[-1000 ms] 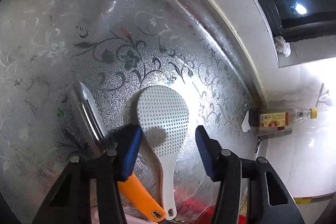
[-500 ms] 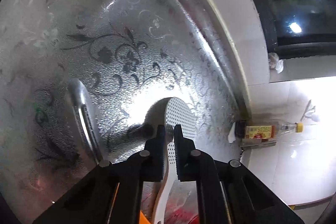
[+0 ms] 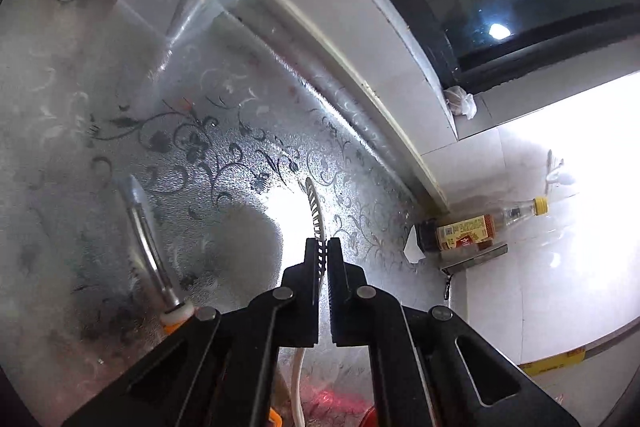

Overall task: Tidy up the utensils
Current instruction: 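Close the left gripper on the white rice paddle's handle, then lift the rice paddle and carry it over the red holder with the left gripper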

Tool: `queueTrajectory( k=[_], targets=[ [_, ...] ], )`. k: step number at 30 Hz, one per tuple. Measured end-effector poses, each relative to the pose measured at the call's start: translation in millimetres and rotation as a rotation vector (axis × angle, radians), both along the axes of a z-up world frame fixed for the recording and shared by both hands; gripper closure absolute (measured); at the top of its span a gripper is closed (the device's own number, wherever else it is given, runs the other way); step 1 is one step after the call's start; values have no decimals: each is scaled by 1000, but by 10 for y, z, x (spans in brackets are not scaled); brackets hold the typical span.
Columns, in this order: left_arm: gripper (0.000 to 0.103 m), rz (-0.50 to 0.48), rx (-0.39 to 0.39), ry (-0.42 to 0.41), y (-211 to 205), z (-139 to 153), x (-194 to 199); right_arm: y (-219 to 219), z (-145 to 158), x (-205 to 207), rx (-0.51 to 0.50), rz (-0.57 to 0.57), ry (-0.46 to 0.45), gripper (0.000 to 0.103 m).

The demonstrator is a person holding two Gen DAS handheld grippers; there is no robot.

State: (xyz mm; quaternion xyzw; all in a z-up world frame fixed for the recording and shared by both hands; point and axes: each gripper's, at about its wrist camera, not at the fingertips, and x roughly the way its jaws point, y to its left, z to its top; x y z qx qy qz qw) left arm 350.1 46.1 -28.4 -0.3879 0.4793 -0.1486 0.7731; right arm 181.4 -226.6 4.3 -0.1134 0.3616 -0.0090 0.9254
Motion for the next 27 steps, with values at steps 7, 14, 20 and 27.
queueTrajectory(
  k=[7,14,20,27],
  targets=[
    [100,47,24,-63,184,184,-332,-3,-3,-8,-3,2,0,6],
    [100,93,31,-67,399,143,-677,-21,-29,-6,-3,8,9,5],
    [99,153,-10,-14,569,-82,-822,-23,-67,10,-1,14,24,5],
    [98,199,-107,12,700,-309,-889,-21,-82,34,0,18,29,5]
  ],
)
